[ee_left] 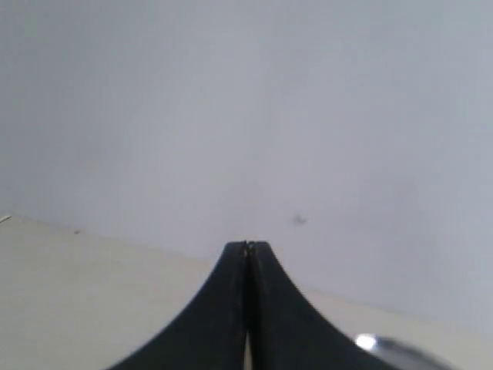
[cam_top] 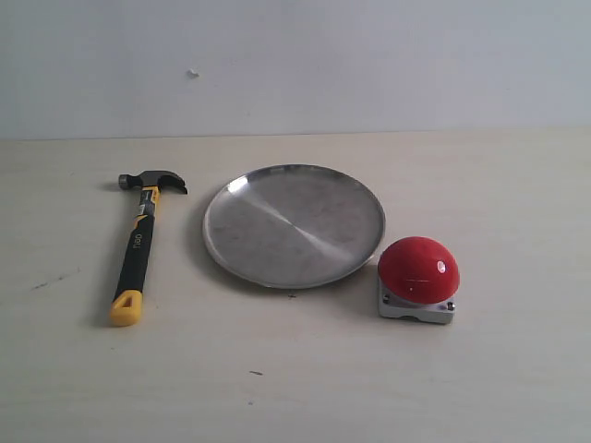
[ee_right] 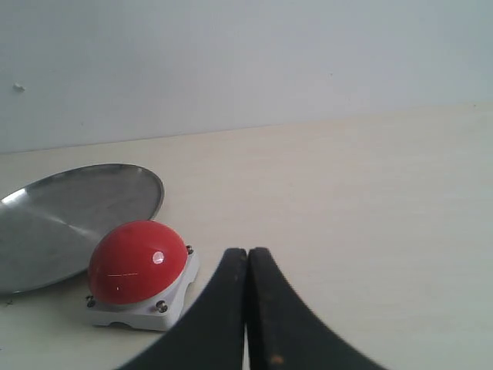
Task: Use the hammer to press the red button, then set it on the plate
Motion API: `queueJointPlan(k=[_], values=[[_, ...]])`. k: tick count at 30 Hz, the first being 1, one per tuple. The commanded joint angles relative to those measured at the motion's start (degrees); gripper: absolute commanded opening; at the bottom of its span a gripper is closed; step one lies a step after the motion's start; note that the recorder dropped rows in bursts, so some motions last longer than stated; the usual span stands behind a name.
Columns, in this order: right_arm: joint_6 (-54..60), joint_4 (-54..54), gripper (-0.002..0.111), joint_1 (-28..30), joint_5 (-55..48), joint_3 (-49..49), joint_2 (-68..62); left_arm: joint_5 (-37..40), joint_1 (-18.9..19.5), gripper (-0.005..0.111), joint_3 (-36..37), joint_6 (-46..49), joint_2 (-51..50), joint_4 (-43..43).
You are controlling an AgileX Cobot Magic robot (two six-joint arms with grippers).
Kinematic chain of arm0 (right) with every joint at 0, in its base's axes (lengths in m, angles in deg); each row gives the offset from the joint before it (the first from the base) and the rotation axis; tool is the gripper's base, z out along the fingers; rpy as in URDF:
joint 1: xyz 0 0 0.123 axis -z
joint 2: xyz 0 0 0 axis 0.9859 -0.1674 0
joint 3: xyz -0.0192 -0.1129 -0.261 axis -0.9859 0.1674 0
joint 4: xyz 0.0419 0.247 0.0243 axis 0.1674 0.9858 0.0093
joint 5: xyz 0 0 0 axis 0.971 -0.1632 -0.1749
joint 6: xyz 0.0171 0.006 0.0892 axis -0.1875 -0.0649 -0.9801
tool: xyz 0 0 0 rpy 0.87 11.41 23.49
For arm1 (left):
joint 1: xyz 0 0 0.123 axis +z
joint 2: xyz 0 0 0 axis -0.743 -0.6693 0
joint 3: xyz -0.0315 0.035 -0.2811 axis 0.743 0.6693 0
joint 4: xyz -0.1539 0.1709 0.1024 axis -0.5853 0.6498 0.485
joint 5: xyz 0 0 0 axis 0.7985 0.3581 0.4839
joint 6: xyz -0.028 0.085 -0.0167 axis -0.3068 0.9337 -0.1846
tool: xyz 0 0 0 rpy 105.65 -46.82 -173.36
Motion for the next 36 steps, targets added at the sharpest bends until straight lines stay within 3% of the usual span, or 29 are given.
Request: queueJointPlan(k=[1, 4, 6, 7, 8, 9, 10, 11, 12, 15, 18, 21, 27, 36], values=[[0.3, 0.0, 0.0, 0.4, 0.5, 0.3, 0.4, -8.9, -0.1, 0.0, 0.0, -22.8, 0.4, 1.3], [0.3, 0.0, 0.0, 0.4, 0.5, 0.3, 0.4, -15.4, -0.1, 0.0, 0.0, -24.3, 0.4, 0.8], [0.3, 0.0, 0.0, 0.4, 0.5, 0.3, 0.4, -25.6, -0.1, 0.0, -0.1, -24.4, 0.4, -2.2], [0.3, 0.0, 0.0, 0.4, 0.5, 0.3, 0.4, -28.9, -0.1, 0.0, -1.4, -23.0, 0.4, -2.7], [0.3, 0.0, 0.0, 0.4, 0.5, 0.3, 0.4, -28.0, -0.1, 0.0, -7.2, -14.5, -2.3, -4.5], [0.3, 0.0, 0.0, 0.4, 0.5, 0.3, 0.4, -22.5, -0.1, 0.0, -10.4, -8.8, -4.6, -6.3], [0.3, 0.0, 0.0, 0.4, 0.5, 0.3, 0.4, -10.7, -0.1, 0.0, -18.8, 3.5, -11.5, -13.3], [0.3, 0.0, 0.0, 0.4, 0.5, 0.3, 0.4, -7.7, -0.1, 0.0, -21.7, 8.6, -15.0, -16.9], [0.3, 0.0, 0.0, 0.4, 0.5, 0.3, 0.4, -1.5, -0.1, 0.0, -28.1, 16.6, -24.6, -21.6], [0.3, 0.0, 0.0, 0.4, 0.5, 0.3, 0.4, 12.2, -0.1, 0.0, -38.9, 17.9, -43.8, -22.4], [0.3, 0.0, 0.0, 0.4, 0.5, 0.3, 0.4, 32.1, -0.2, 0.0, -53.3, 22.1, -66.1, -22.2], [0.3, 0.0, 0.0, 0.4, 0.5, 0.3, 0.4, 46.4, -4.0, 0.0, -66.7, 23.6, -81.1, -20.6], [0.3, 0.0, 0.0, 0.4, 0.5, 0.3, 0.4, 60.4, -13.0, 0.0, -85.8, 14.8, -98.8, -3.5], [0.3, 0.0, 0.0, 0.4, 0.5, 0.3, 0.4, 66.6, -16.0, 0.0, -105.5, 14.7, -119.3, -3.4]])
